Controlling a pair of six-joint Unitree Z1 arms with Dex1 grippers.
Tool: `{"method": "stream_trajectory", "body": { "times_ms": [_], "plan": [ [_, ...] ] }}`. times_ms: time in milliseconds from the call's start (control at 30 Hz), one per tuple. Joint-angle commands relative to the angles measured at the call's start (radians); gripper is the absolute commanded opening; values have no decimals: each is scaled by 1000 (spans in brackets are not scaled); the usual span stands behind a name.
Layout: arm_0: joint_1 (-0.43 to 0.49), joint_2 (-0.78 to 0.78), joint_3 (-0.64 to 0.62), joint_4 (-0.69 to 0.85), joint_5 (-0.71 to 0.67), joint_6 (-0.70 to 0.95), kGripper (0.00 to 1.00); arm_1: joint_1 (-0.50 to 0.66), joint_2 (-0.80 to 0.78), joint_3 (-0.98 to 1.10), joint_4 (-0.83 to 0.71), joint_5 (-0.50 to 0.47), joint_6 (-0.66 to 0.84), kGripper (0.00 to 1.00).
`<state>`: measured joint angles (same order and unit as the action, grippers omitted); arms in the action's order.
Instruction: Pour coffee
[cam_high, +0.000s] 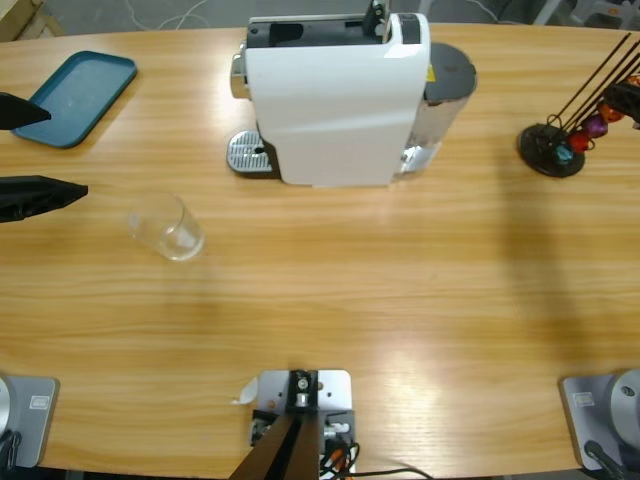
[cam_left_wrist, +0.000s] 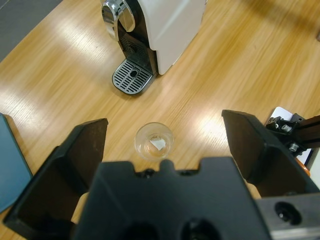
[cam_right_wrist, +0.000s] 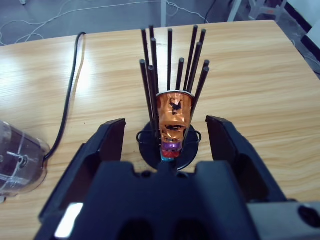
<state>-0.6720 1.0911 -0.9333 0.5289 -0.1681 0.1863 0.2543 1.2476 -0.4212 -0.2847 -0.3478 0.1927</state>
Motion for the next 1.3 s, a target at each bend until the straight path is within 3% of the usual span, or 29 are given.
{"method": "stream_trajectory", "body": {
  "times_ms": [33,200,267,767,833,933,1000,1300],
  "plan": [
    [11,6,41,10,12,-14,987,-30,45,33,-22,12,-12,628],
    [11,6,41,11,12,-19,987,-39,65,33,-41,13,-17,617],
    [11,4,44,11,12,-21,987,-44,74,33,-49,13,-21,511],
    [9,0,50,11,10,-33,987,-69,104,33,-77,12,-32,503],
    [9,-1,50,11,10,-33,987,-70,107,33,-79,12,-33,375],
    [9,-2,50,11,10,-34,987,-72,110,33,-79,12,-33,370],
    [9,-3,50,11,10,-34,987,-73,110,33,-81,12,-36,260],
    [9,0,50,11,10,-37,987,-73,97,33,-85,9,-47,260]
  ]
}}
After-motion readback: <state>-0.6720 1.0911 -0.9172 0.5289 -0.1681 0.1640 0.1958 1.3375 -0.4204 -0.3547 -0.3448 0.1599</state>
